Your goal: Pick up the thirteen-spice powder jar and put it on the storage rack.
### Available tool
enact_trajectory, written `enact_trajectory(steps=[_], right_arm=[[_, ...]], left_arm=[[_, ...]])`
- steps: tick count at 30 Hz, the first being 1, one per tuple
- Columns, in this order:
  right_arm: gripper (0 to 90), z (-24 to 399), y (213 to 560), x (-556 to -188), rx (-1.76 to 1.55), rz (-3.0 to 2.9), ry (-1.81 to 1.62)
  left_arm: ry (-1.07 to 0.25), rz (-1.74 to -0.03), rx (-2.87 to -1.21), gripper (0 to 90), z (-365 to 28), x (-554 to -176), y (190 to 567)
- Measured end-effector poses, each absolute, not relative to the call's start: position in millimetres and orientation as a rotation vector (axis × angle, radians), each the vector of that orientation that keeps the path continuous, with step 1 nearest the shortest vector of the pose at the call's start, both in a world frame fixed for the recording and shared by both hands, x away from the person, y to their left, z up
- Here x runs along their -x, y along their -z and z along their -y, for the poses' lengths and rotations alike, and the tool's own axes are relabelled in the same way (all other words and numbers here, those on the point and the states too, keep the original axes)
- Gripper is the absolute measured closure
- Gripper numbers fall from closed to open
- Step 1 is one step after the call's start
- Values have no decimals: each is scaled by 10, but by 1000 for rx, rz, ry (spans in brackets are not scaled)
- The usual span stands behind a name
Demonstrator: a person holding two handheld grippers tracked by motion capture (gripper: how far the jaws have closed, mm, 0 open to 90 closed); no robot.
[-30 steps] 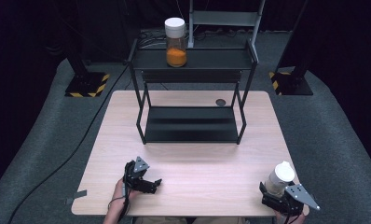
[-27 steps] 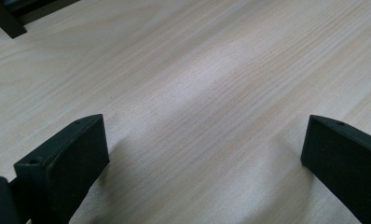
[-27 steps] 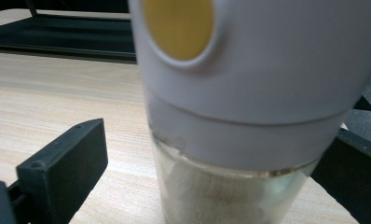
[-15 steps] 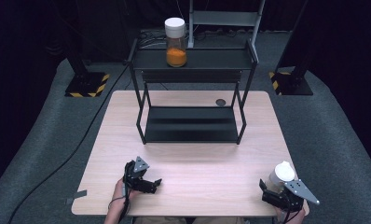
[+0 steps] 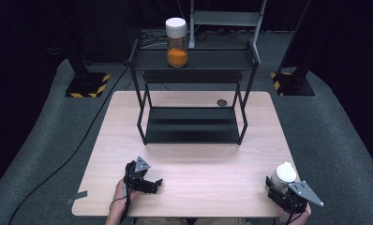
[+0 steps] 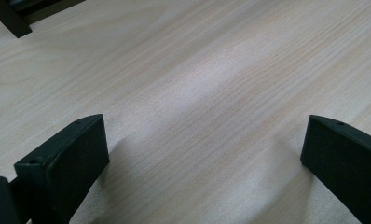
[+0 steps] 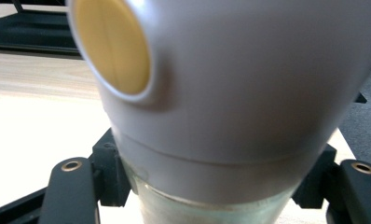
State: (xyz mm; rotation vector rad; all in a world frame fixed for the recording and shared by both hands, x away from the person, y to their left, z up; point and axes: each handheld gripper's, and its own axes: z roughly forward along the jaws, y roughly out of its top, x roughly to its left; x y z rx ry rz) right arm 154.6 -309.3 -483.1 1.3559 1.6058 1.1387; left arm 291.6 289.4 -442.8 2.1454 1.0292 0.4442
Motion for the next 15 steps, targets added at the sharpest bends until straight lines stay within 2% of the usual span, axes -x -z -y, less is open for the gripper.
enact_trajectory(steps=[15], right_arm=[[302, 2970, 4690, -1526, -1304, -1627, -1182]], left_arm=[[-430, -1012, -2154, 0, -2920, -2958, 4424]])
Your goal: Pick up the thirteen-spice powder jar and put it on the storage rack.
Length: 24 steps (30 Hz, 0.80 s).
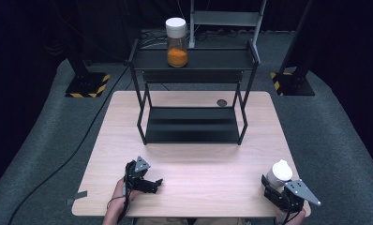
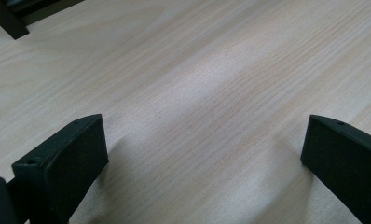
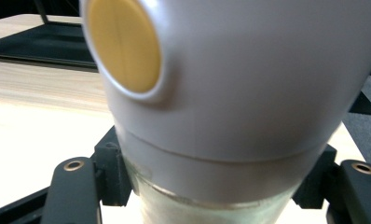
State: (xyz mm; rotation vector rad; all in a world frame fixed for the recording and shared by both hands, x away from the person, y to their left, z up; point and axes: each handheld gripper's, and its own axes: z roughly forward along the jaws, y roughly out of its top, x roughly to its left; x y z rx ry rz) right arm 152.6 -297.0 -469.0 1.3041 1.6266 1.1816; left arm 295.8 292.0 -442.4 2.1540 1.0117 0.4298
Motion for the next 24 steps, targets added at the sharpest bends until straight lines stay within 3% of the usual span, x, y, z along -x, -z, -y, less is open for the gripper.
enact_trajectory(steps=[24], right_arm=[[303, 2857, 4529, -1600, -1216, -1685, -1245]], left_arm=[[-428, -1015, -2151, 0, -2921, -2977, 4426]])
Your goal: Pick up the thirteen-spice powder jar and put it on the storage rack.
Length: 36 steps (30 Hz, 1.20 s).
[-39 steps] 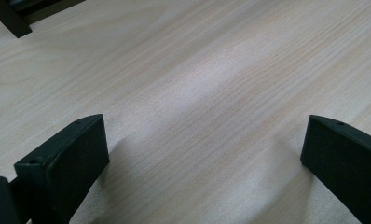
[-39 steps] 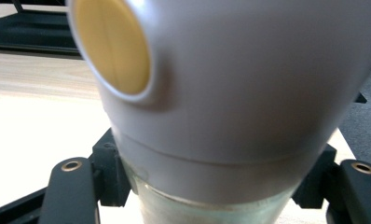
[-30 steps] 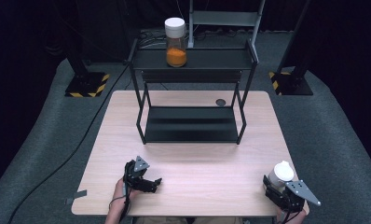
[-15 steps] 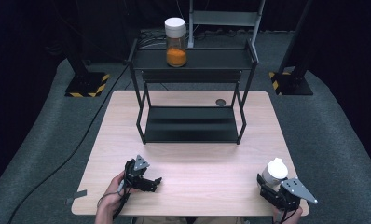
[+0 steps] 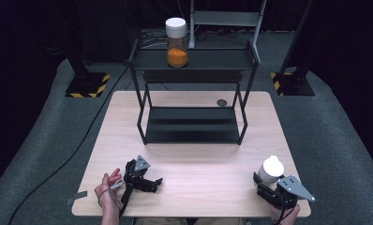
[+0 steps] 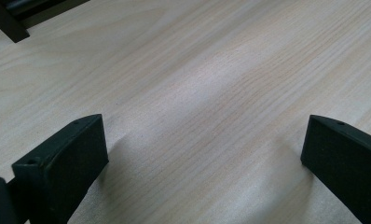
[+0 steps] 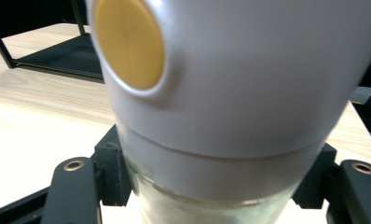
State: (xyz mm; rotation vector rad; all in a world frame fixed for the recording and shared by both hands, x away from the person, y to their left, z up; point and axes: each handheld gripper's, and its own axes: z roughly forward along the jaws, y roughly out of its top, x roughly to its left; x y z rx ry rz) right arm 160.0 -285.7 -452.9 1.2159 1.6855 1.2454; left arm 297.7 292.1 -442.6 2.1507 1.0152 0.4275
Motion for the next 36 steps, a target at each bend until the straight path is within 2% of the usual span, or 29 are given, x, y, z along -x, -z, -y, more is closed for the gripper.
enact_trajectory(steps=[36], right_arm=[[302, 2670, 4300, -1900, -1101, -1783, -1294]], left_arm=[[-434, -1032, -2142, 0, -2897, -2965, 4429]])
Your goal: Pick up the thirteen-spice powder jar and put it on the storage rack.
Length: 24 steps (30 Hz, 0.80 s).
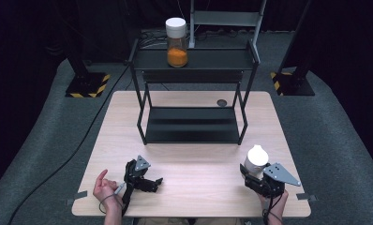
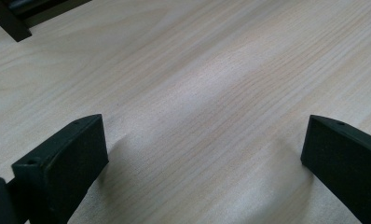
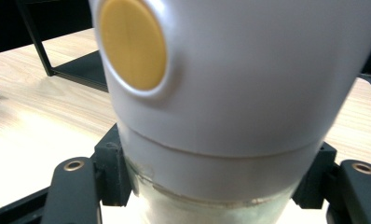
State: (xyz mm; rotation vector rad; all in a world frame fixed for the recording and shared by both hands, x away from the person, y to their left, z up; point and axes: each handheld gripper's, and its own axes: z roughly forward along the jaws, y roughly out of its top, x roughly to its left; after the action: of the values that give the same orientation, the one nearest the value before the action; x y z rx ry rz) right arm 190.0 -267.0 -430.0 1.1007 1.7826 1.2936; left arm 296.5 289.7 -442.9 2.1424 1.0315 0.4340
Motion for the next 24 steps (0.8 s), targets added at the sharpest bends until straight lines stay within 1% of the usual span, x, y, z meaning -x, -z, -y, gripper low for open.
enact_trajectory(steps=[24], right_arm=[[302, 2680, 4294, -1940, -1101, -1796, -1315]], left_arm=[[-433, -1031, -2144, 0, -2898, -2967, 4427]])
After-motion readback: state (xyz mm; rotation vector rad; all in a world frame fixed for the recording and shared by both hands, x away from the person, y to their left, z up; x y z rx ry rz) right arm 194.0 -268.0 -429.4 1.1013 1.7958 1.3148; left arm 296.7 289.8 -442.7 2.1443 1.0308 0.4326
